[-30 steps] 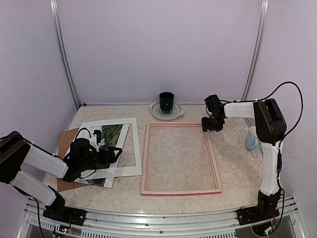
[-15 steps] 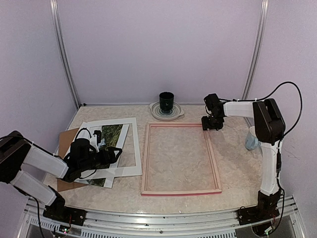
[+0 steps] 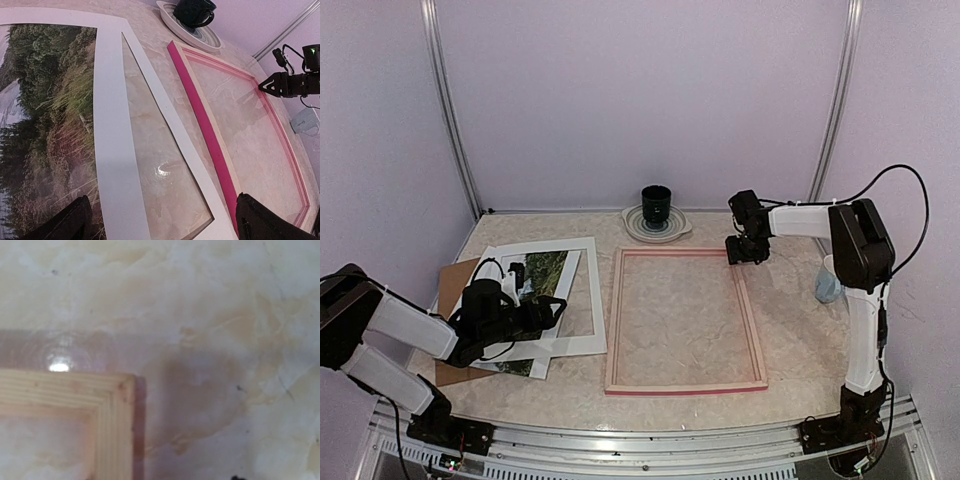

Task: Put the photo into the frame
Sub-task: Press the glass panel against the frame body.

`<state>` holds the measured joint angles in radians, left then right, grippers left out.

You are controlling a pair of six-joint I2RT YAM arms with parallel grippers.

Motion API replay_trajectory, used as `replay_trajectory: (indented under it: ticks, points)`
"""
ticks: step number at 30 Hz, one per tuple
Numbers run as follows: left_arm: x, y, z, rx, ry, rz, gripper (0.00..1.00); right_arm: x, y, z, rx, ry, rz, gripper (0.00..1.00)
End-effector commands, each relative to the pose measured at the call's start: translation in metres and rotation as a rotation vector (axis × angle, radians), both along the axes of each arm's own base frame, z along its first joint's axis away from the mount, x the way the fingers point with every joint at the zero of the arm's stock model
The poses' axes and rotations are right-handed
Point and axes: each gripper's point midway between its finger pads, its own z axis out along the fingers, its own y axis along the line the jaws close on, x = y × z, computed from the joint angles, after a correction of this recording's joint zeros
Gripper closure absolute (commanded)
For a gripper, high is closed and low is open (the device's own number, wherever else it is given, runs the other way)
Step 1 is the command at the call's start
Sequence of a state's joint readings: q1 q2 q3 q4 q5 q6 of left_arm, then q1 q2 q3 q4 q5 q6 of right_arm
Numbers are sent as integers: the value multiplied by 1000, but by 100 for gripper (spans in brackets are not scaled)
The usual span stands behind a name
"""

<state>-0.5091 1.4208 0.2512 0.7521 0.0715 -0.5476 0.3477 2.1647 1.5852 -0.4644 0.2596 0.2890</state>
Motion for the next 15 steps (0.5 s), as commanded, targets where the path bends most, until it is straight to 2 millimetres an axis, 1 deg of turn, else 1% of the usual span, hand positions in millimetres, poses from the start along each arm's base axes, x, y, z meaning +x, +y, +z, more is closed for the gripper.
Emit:
replay_trajectory:
  ticks: [1, 4, 6, 9, 15]
  points:
    - [1, 2, 1, -10, -8, 6, 1, -16, -6, -33, -83, 90, 12, 40]
    - [1, 2, 2, -11, -10, 5, 1, -24, -5, -40, -114, 109, 21, 40]
    - [1, 2, 2, -11, -10, 5, 1, -30, -5, -41, -131, 111, 22, 40]
    - [1, 2, 2, -10, -10, 6, 1, -42, -7, -38, -145, 108, 17, 40]
    - [1, 1, 2, -15, -9, 2, 1, -61, -4, -26, -175, 85, 13, 39]
